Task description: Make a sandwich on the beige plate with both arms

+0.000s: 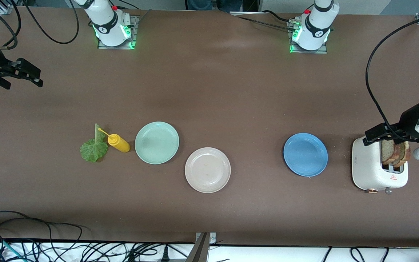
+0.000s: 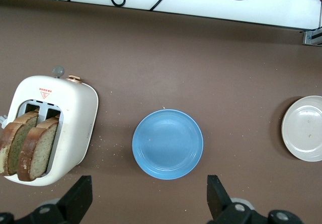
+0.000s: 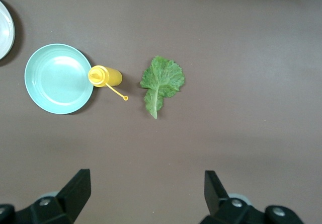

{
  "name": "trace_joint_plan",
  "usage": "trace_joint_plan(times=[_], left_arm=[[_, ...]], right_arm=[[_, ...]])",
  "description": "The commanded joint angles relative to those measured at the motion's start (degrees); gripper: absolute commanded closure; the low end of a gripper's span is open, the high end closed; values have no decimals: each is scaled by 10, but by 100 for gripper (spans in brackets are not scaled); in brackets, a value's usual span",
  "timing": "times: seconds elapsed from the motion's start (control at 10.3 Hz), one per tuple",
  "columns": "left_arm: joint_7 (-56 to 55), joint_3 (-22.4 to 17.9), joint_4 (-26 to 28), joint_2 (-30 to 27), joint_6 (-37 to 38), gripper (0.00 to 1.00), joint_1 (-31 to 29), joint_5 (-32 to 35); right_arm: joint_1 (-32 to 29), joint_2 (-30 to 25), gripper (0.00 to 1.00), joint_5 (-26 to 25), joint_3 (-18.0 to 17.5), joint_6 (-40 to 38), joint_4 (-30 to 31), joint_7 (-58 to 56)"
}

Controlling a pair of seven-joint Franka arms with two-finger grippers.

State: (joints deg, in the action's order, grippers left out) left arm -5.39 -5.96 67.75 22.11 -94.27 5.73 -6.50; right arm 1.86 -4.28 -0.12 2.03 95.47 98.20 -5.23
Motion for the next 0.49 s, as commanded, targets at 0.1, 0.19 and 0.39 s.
trace_joint_plan(times=[0.1, 0.19, 0.39], left_arm=[[14, -7, 6, -8, -1, 0, 2, -18], [13, -7, 6, -8, -1, 0, 3, -18], [14, -7, 6, -8, -1, 0, 3, -18]], right_arm=[[3, -5, 0, 9, 3, -1, -6, -4], [4, -4, 0, 9, 3, -1, -6, -4], [3, -2, 0, 10, 5, -4, -6, -4]])
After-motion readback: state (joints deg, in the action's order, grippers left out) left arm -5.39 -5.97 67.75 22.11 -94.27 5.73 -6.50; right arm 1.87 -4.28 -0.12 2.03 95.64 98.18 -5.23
